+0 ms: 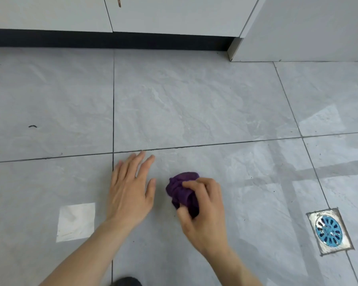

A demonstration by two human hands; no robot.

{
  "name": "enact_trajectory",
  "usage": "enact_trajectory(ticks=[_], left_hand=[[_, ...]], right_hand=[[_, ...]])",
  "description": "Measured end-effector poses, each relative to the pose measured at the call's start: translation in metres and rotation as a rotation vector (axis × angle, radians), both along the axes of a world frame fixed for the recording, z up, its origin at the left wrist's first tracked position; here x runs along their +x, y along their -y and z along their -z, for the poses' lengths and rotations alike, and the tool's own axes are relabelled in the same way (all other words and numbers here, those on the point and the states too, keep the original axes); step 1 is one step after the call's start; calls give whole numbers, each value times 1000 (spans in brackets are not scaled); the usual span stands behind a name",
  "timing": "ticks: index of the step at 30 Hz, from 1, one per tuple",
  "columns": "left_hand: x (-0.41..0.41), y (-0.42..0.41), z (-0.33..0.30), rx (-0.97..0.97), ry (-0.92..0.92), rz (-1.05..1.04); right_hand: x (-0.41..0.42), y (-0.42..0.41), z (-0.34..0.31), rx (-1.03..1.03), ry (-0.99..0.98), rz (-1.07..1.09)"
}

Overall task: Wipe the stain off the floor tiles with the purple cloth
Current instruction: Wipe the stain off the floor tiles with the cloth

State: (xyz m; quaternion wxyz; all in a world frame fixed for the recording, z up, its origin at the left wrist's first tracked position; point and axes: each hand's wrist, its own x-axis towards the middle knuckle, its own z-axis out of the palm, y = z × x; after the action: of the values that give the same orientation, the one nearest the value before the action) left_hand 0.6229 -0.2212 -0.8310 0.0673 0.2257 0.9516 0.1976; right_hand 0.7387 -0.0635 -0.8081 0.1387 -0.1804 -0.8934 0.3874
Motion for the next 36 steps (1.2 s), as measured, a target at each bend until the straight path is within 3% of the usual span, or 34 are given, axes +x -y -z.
enact_trajectory(ticks=[3, 7, 11, 23, 30, 36], left_hand=[[-4, 9, 19, -144, -5, 47], [-1, 13, 38, -222, -32, 73], [-1, 13, 47, -261, -88, 60], [-4, 13, 46, -257, -59, 60], [-4, 12, 43, -233, -53, 52], [-3, 12, 42, -256, -45, 56]], right_hand=[[22, 14, 19, 170, -10, -245], [46, 25, 46, 316, 181, -405], [31, 16, 57, 400, 200, -388], [-110, -41, 59, 382, 291, -288], [-96, -48, 59, 421, 282, -86], [-35, -40, 49, 632, 332, -7]])
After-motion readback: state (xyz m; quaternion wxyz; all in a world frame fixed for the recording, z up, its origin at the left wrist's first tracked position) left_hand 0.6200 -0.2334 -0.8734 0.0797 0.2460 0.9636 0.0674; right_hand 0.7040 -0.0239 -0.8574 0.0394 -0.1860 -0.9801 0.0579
